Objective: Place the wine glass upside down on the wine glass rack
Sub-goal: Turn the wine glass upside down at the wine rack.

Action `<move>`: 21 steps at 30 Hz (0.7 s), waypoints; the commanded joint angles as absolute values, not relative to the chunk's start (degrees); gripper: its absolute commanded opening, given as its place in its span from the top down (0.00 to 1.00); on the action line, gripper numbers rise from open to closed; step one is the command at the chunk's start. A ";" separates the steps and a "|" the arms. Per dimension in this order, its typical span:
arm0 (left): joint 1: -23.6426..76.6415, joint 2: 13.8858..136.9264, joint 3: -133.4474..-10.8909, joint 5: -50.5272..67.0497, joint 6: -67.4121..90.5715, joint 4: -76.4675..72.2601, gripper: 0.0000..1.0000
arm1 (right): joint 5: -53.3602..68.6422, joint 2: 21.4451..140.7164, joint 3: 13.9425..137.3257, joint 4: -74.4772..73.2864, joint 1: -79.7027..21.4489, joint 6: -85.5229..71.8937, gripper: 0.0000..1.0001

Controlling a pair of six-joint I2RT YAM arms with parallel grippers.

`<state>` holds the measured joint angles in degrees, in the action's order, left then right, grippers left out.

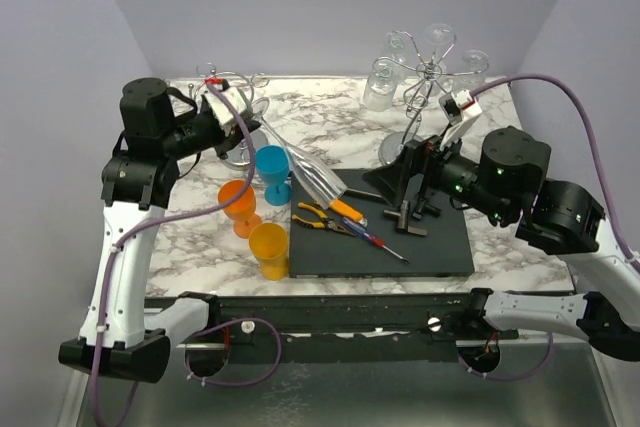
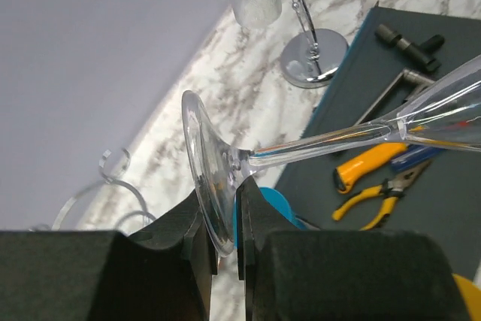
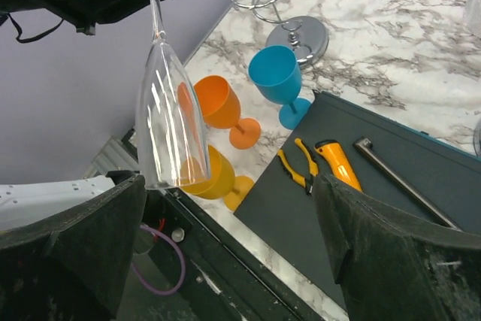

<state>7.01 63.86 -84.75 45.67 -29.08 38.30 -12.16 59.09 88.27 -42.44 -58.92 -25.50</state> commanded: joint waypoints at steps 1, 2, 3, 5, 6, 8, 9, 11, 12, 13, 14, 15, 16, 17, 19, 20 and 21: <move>7.89 58.30 -80.73 51.47 -45.14 28.67 1.00 | -6.60 62.17 91.19 -45.63 -59.33 -23.98 0.00; 8.12 57.54 -79.81 52.34 -45.70 26.70 1.00 | -5.17 63.56 91.48 -44.62 -59.33 -23.29 0.00; 8.32 56.61 -78.62 53.03 -46.43 24.47 1.00 | -3.77 64.75 91.52 -43.75 -59.33 -22.83 0.00; 8.72 55.00 -76.66 54.86 -49.44 22.39 1.00 | -0.72 67.36 91.36 -41.19 -59.33 -22.03 0.00; 8.85 54.32 -75.80 56.26 -51.68 22.16 1.00 | 1.20 68.60 91.25 -39.84 -59.33 -21.53 0.00; 8.96 52.57 -73.81 58.30 -57.55 21.98 1.00 | 4.77 70.45 91.02 -37.47 -59.33 -20.76 0.00; 9.11 51.92 -72.90 58.97 -59.74 21.97 1.00 | 6.19 71.20 90.78 -36.15 -59.33 -20.57 0.00; 9.23 50.83 -71.72 59.71 -63.58 21.92 1.00 | 9.19 71.88 89.85 -33.49 -59.33 -20.23 0.00; 9.31 50.39 -71.34 59.91 -65.20 21.89 1.00 | 10.18 71.96 89.20 -32.48 -59.33 -20.14 0.00; 9.38 50.12 -71.13 60.07 -66.28 21.88 1.00 | 11.63 72.05 88.61 -31.48 -59.33 -19.99 0.00; 9.42 49.88 -70.97 60.24 -67.29 21.89 1.00 | 12.64 72.01 87.86 -30.90 -59.33 -19.99 0.00; 9.42 49.71 -70.89 60.33 -68.16 21.93 1.00 | 13.97 71.94 87.12 -30.16 -59.33 -19.90 0.00; 9.40 49.58 -70.74 60.48 -69.07 21.89 1.00 | 14.79 71.97 86.23 -29.77 -59.33 -19.74 0.00; 9.41 49.55 -70.63 60.70 -69.68 21.89 1.00 | 15.68 72.09 85.23 -29.33 -59.33 -19.74 0.00; 9.40 49.41 -70.41 61.14 -70.91 21.93 1.00 | 17.04 72.31 83.48 -28.36 -59.34 -19.68 0.00; 9.45 49.36 -70.32 61.41 -71.45 21.89 1.00 | 17.18 72.54 82.76 -27.95 -59.33 -19.35 0.00; 9.49 49.37 -70.24 61.67 -71.95 21.81 1.00 | 16.79 72.85 81.95 -27.75 -59.33 -19.21 0.00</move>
